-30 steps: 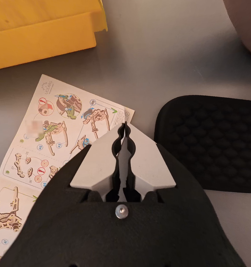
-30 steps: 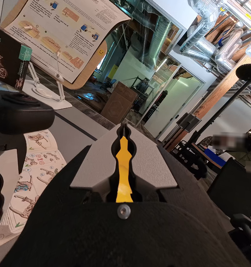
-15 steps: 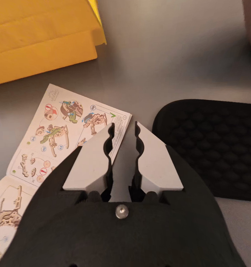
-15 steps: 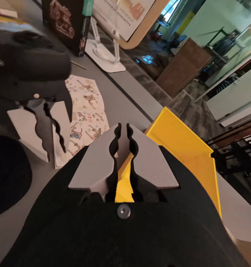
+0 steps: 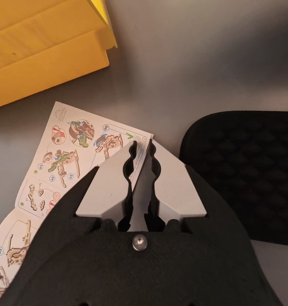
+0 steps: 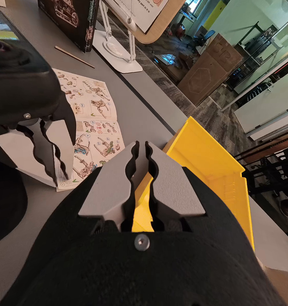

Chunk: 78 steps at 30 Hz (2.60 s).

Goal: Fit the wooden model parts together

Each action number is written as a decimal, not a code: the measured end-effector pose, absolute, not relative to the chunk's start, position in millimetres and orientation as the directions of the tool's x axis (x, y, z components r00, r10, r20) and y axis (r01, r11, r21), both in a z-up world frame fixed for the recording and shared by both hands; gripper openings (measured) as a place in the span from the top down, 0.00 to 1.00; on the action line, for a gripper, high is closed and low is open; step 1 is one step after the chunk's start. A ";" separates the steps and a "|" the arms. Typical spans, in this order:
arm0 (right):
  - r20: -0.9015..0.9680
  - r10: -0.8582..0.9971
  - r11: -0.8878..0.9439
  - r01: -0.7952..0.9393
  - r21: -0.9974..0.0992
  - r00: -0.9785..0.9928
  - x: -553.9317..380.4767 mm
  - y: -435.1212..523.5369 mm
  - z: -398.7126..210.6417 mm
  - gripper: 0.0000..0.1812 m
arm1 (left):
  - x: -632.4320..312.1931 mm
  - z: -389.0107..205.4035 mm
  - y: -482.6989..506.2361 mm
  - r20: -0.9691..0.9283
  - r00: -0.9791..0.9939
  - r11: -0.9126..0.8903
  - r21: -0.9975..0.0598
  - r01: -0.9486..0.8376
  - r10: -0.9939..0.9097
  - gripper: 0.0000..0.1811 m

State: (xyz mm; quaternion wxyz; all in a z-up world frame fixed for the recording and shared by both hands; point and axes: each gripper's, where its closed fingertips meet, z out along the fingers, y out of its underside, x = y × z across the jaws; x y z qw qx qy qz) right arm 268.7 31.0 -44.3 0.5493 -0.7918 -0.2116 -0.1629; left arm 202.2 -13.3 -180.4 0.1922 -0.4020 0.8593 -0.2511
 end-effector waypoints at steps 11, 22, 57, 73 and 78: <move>0.496 0.166 -0.332 0.522 -0.786 0.852 267.9 33.1 -49.6 0.97 | 204.3 -175.4 -11.2 -0.023 -0.571 0.451 -0.639 -0.623 -0.821 1.00; 0.479 0.019 -0.226 0.471 -0.853 0.878 278.5 29.6 -14.8 0.97 | 212.7 -107.3 63.8 -0.012 -0.159 0.106 -0.792 -0.601 -0.987 1.00; 0.097 0.410 -0.572 0.339 -0.747 0.907 179.2 104.1 -169.2 1.00 | 51.8 -176.2 249.4 -0.014 0.434 -0.358 -0.541 -0.761 -0.901 1.00; 0.008 0.626 -0.525 0.428 -0.736 0.780 120.9 167.7 -177.3 1.00 | 37.4 -115.3 263.4 0.075 0.520 -0.407 -0.720 -0.562 -0.851 0.94; -0.024 0.641 -0.530 0.420 -0.736 0.767 120.5 166.7 -178.0 1.00 | 58.0 -92.1 204.3 0.256 0.343 -0.417 -0.701 -0.578 -0.904 0.98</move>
